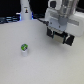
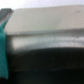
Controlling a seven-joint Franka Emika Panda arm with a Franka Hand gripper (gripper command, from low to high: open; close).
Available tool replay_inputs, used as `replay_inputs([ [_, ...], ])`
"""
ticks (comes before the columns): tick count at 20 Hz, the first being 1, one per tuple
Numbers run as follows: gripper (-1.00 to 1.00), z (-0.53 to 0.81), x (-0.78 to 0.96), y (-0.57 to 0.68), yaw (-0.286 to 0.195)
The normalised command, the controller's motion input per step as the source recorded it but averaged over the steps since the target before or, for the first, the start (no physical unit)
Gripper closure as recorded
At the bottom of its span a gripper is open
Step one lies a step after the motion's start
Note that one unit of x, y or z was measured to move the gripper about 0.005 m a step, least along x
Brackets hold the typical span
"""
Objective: Open the kcup holder, insert the kcup into the holder, and close the kcup holder
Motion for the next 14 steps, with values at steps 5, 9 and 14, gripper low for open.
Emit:
replay_inputs([
  [5, 1.00, 0.11, 0.66, -0.31, -0.040],
  [9, -1.00, 0.29, 0.18, -0.11, -0.032],
  [14, -1.00, 0.42, 0.18, -0.22, -0.074],
])
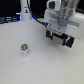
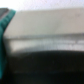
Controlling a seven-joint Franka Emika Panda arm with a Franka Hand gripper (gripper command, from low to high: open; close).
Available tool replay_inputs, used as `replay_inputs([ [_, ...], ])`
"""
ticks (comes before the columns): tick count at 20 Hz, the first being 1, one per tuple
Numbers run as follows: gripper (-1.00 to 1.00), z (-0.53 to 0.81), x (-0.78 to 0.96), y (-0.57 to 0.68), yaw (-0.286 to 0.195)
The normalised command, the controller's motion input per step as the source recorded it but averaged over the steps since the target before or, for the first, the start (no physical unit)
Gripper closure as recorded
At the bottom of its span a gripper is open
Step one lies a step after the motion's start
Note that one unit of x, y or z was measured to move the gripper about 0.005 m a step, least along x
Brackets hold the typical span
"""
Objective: Open the kcup holder, insert the kcup into the holder, and close the kcup holder
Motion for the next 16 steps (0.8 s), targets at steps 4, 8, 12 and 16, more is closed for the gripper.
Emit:
replay_inputs([
  [4, -1.00, 0.43, 0.10, -0.38, -0.157],
  [8, -1.00, 0.36, -0.06, -0.49, -0.199],
  [12, -1.00, 0.32, -0.12, -0.46, -0.235],
  [16, -1.00, 0.20, -0.21, -0.44, -0.244],
])
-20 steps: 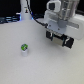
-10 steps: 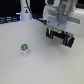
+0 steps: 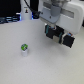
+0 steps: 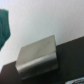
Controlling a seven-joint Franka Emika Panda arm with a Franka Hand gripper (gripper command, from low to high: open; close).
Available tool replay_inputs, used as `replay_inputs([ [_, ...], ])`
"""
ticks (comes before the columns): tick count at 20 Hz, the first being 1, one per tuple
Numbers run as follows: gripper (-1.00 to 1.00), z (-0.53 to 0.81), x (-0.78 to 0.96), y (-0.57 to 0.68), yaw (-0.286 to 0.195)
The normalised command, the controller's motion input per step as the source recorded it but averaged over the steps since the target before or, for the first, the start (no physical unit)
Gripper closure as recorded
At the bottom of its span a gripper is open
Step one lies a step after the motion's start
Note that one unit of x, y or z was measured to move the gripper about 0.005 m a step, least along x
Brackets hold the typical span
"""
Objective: Open the kcup holder, insert the kcup into the holder, and close the kcup holder
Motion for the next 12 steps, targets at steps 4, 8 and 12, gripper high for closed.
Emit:
replay_inputs([
  [4, -1.00, 0.07, -0.23, -0.48, -0.241],
  [8, -1.00, 0.04, -0.21, -0.49, -0.246],
  [12, -1.00, 0.03, -0.31, -0.46, -0.240],
])
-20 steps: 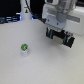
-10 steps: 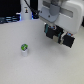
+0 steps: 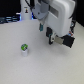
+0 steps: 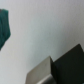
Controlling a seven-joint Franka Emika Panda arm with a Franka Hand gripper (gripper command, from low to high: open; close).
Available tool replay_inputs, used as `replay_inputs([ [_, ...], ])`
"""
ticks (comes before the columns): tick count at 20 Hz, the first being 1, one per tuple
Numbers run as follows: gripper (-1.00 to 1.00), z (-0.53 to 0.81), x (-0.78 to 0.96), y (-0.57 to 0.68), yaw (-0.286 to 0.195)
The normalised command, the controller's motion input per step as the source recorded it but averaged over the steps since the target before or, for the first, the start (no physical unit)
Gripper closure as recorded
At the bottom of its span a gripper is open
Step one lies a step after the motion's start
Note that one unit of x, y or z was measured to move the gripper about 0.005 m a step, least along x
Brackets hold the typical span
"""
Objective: Open the kcup holder, insert the kcup into the holder, and close the kcup holder
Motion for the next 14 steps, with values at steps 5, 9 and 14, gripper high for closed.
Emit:
replay_inputs([
  [5, -1.00, 0.00, -0.32, -0.46, -0.241],
  [9, -1.00, -0.07, -0.26, -0.48, -0.253],
  [14, -1.00, -0.18, -0.24, -0.50, -0.259],
])
